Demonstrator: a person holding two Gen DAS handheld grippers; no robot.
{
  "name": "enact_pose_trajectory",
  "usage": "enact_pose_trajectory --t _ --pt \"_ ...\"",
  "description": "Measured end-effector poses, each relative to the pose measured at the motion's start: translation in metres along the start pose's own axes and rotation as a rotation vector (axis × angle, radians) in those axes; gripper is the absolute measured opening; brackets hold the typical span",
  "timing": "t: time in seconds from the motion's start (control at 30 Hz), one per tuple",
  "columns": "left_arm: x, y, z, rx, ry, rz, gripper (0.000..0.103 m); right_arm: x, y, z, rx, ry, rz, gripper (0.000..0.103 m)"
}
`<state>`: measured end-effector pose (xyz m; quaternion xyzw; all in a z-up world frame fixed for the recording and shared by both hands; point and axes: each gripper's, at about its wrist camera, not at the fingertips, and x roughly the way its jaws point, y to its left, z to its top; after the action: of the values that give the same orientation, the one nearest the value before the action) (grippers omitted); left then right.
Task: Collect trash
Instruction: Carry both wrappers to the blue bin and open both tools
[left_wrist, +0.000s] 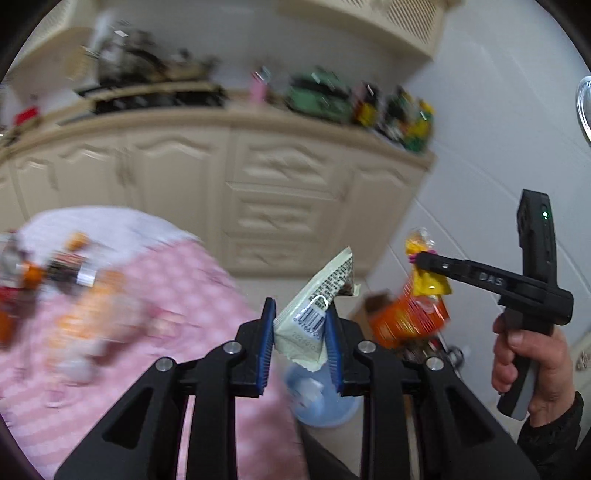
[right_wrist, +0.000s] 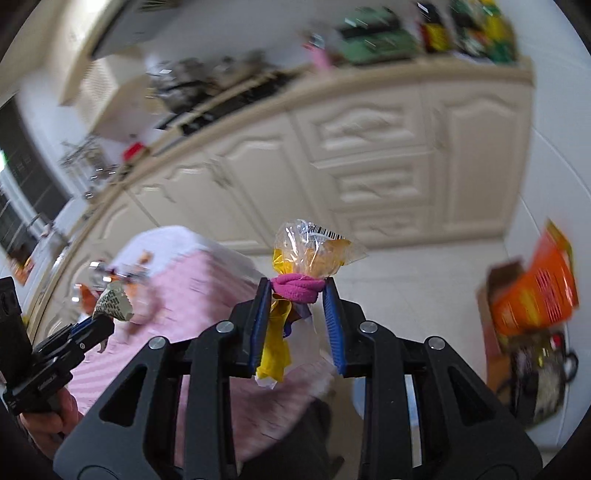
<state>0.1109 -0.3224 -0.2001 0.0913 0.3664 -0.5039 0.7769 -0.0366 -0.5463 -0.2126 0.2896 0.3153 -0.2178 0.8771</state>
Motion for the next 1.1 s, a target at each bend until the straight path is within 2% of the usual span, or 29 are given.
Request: enact_pose_trajectory --t 0.2,0.43,0.63,0.7,0.73,0.77,0.8,0.83,0.9,0.97,1.1 --pt "0.088 -0.040 -0.021 0.034 0.202 -0.091 0.024 0.021 -0.066 -0.033 0.126 0.082 -0.069 0.028" --pt "0.174 -0.062 -0.051 -0.023 0.418 -0.143 0.024 0.047 -0.109 -0.056 0.239 0.165 -0.073 0.028" --pt "0.222 -0.075 -0.062 -0.011 0.518 -0.134 0.025 0.071 -0.131 -0.069 0.290 0.221 -0.074 0.029" --pt "0.237 -0.081 -0.064 0.024 0.548 -0.133 0.027 0.076 -0.137 -0.073 0.314 0.230 -0.071 0.031" --pt "0.239 -0.084 -0.065 0.037 0.559 -0.129 0.033 0.078 -0.140 -0.074 0.320 0.235 -0.074 0.038" --pt "0.244 -0.087 -0.066 0.051 0.576 -0.115 0.041 0.079 -0.143 -0.075 0.328 0.235 -0.083 0.068" --pt "0.246 -0.088 -0.067 0.053 0.580 -0.104 0.062 0.078 -0.146 -0.075 0.337 0.224 -0.096 0.077" --pt "0.246 -0.086 -0.065 0.050 0.571 -0.082 0.075 0.076 -0.148 -0.075 0.344 0.218 -0.106 0.080" --pt "0.243 -0.083 -0.062 0.055 0.550 -0.045 0.079 0.075 -0.152 -0.075 0.354 0.217 -0.112 0.083" --pt "0.238 -0.078 -0.058 0.049 0.546 -0.031 0.080 0.072 -0.155 -0.074 0.362 0.210 -0.128 0.093" --pt "0.221 -0.073 -0.047 0.053 0.507 -0.003 0.082 0.070 -0.155 -0.072 0.358 0.215 -0.155 0.097"
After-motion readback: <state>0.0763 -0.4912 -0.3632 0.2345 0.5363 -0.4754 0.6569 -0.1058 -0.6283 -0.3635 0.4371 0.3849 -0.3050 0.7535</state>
